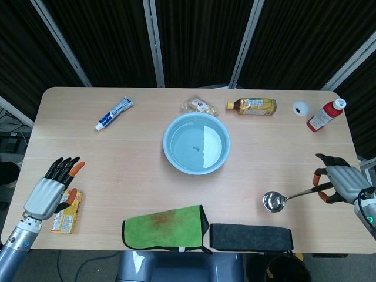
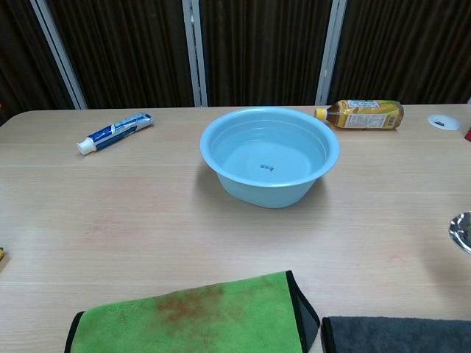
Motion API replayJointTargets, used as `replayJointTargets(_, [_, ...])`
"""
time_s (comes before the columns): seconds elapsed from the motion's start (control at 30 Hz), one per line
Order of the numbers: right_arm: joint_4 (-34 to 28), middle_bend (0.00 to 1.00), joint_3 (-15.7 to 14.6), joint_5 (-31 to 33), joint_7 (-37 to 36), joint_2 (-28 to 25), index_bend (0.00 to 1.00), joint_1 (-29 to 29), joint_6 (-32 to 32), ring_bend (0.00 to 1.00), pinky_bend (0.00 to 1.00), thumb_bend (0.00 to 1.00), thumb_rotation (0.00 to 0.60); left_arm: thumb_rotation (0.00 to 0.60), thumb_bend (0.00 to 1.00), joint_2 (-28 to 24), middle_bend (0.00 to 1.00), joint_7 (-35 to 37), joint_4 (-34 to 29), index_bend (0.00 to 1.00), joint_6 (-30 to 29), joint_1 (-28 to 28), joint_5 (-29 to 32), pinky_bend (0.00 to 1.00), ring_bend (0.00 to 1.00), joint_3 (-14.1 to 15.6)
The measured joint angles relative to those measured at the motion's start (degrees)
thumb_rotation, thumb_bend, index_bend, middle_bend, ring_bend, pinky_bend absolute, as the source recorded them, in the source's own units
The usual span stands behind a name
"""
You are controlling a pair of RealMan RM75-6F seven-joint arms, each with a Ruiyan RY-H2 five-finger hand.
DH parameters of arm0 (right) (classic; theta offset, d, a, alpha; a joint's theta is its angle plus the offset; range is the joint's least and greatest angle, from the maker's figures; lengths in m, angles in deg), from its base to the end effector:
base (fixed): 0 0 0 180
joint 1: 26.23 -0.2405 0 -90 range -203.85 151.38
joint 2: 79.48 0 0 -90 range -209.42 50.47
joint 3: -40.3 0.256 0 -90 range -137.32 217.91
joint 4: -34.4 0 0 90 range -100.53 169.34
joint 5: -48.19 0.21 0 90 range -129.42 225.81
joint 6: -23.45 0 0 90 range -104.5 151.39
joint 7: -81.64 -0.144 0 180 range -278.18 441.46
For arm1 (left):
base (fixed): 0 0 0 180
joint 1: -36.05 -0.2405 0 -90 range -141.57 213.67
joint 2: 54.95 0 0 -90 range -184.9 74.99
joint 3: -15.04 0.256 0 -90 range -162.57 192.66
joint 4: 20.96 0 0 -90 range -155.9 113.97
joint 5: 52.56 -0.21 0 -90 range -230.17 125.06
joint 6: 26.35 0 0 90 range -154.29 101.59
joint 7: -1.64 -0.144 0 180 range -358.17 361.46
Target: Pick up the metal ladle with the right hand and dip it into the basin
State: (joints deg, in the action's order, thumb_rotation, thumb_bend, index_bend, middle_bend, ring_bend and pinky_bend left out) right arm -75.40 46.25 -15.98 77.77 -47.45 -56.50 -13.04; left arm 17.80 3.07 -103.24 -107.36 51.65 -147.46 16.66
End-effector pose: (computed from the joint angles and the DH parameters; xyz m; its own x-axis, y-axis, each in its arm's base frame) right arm -0.2540 -0.2753 0.2296 0.4144 -0.5054 0.7569 -0.8755 0.0058 0.4832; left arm -0.2842 0.2196 0.0968 0.4399 0.0697 0.8953 0.8579 -0.3273 -0.3960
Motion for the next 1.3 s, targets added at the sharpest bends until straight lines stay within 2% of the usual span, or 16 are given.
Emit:
replayJointTargets(0.3, [-0.88,0.00,3.29,0.66,-9.99,-3.79,0.62,-1.85,6.18,0.00,0.00,0.54,0.600,0.600,0.57,0.22,0.00,-0.37,0.00,0.03,0.27,0.06,0.08,0.00,0.00,-0.01])
replayJointTargets(0.57, [0.42,0.00,6.98,-2.90,-20.61,-4.69,0.62,-2.46,10.59,0.00,0.00,0.54,0.600,0.600,0.57,0.38,0.00,-0.68,-0.04,0.03,0.43,0.10,0.17,0.00,0.00,-0.07])
replayJointTargets(0.97, [2.54,0.01,11.96,-9.61,-33.72,-2.51,0.62,-4.29,14.69,0.00,0.00,0.54,0.600,0.600,0.56,0.47,0.00,-0.54,0.14,0.03,0.86,0.26,0.64,0.00,0.00,-0.31])
replayJointTargets(1.13, [4.09,0.01,13.84,-11.64,-39.06,-0.13,0.62,-6.04,16.22,0.00,0.00,0.55,0.600,0.600,0.57,0.54,0.00,-0.51,0.28,0.03,1.22,0.38,0.88,0.00,0.00,-0.36])
replayJointTargets(1.3, [6.79,0.01,14.64,-13.04,-41.44,2.66,0.62,-8.15,17.89,0.00,0.00,0.55,0.600,0.600,0.56,0.55,0.00,-0.45,0.39,0.03,1.34,0.40,1.27,0.00,0.00,-0.55])
